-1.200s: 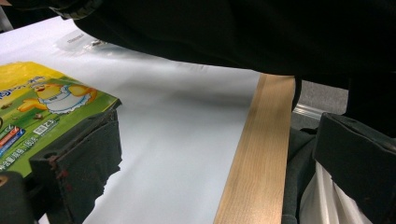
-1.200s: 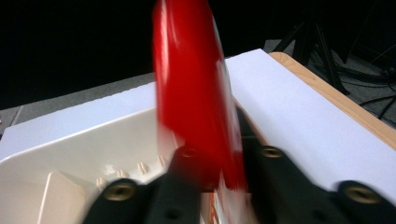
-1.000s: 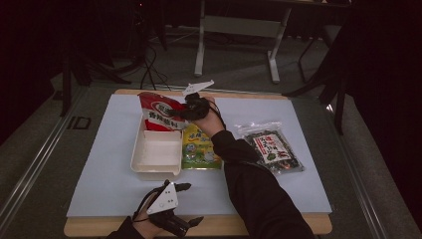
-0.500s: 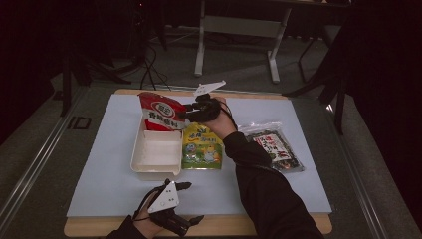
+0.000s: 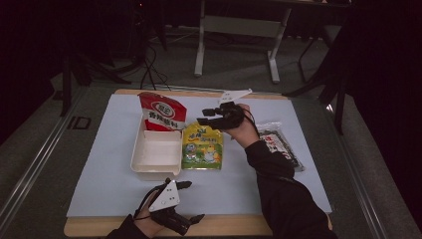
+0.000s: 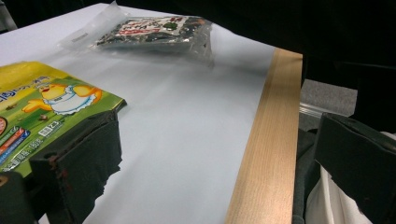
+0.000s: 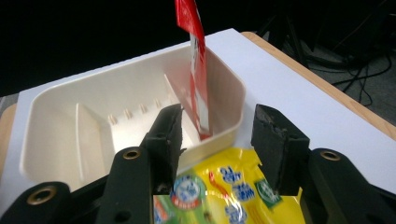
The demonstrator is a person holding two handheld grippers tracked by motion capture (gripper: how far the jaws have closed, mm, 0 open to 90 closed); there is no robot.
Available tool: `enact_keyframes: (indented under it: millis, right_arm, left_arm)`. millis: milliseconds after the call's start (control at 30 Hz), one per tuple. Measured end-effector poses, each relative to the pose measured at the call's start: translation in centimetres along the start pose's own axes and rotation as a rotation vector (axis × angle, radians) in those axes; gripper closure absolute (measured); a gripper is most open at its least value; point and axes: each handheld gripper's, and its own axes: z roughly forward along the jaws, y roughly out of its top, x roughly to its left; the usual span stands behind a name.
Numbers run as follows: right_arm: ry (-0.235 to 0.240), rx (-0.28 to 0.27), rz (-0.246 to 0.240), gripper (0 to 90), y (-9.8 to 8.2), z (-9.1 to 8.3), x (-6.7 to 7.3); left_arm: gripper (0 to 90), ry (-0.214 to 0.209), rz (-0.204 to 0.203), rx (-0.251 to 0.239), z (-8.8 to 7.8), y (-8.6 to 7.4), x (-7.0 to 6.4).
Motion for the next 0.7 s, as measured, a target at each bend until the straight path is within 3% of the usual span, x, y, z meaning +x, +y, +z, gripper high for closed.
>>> enact_keyframes:
  millis: [67, 200, 300, 333, 533, 700]
  right_arm:
    - [-0.002, 0.0, -0.002, 52.4, -0.2, -0.4, 0.0]
    - [-0.028, -0.004, -0.007, 52.0, -1.8, -2.9, 0.1]
    - [-0.034, -0.004, -0.008, 52.0, -2.0, -3.4, 0.0]
    - [-0.053, -0.004, -0.001, 52.4, -2.8, -4.7, -0.2]
    - [-0.097, -0.02, 0.021, 53.9, -4.8, -7.9, -1.1]
    - [-0.148, -0.018, 0.04, 60.5, -6.7, -10.4, -2.1]
  left_arm:
    - [2.3, 0.001, 0.003, 0.002, 0.0, 0.0, 0.0]
    - [2.4, 0.001, 0.004, 0.001, 0.1, 0.1, 0.1]
    - [2.3, 0.002, 0.001, 0.0, 0.1, 0.0, 0.1]
    - [2.3, 0.003, 0.004, 0.003, 0.1, 0.0, 0.1]
    - [2.3, 0.004, -0.001, 0.006, 0.2, 0.0, 0.1]
    - [2.3, 0.004, 0.0, 0.01, 0.3, -0.1, 0.1]
